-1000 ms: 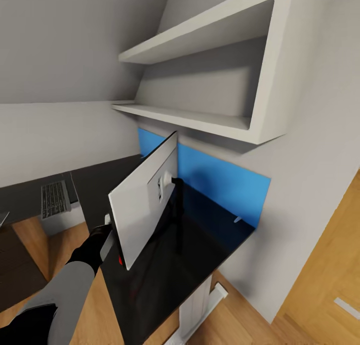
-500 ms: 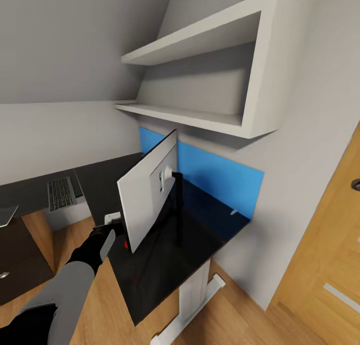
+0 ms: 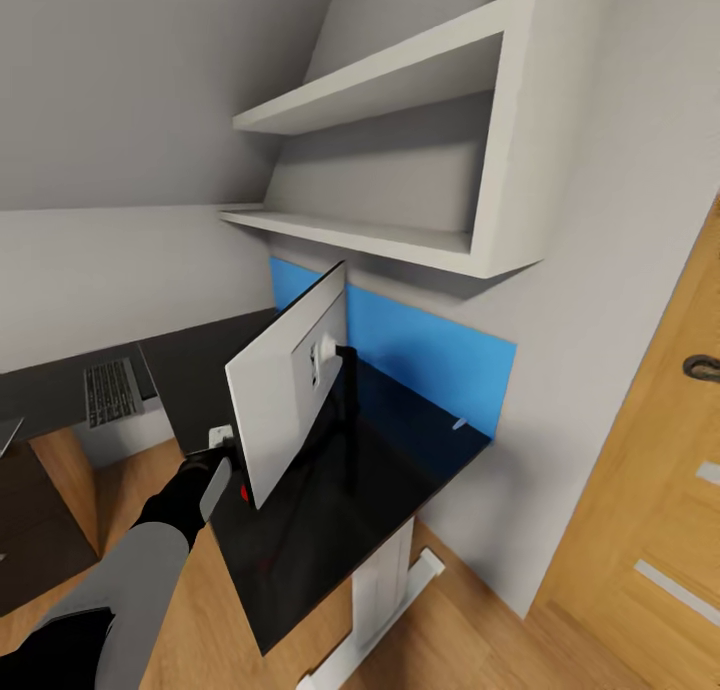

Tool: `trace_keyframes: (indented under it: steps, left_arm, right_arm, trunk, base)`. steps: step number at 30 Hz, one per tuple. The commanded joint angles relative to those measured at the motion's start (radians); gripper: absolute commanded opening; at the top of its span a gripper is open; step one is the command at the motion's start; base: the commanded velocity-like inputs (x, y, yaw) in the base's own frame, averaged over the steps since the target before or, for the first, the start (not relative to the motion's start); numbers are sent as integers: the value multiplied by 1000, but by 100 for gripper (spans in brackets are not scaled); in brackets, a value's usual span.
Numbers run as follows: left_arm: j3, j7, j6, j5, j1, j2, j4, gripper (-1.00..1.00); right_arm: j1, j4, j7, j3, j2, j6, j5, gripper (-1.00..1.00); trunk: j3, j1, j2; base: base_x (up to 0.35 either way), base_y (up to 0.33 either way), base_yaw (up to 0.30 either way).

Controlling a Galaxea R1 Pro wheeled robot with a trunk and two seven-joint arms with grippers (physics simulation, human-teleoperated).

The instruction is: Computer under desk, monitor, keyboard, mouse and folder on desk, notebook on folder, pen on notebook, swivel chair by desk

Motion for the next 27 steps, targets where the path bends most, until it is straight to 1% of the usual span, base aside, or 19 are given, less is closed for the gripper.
trace_keyframes:
  steps: [1,21,27]
  left_arm:
    - [3,3,5,4,0,-1,-3,100]
    - [4,6,4,3,0,-1,-8,100]
    - [4,6,4,3,0,-1,-8,100]
  right_arm:
    - [-1,2,1,1,0,-4,-5,100]
    - [-1,2,1,1,0,-1,-5,100]
    - [-1,2,1,2,0,-1,-5,100]
  trunk:
    - [0,0,-1]
    - [19,0,-1]
    - [23,0,-1]
  base:
    - [-1,0,-117]
    - [0,0,-118]
    - [0,0,-48]
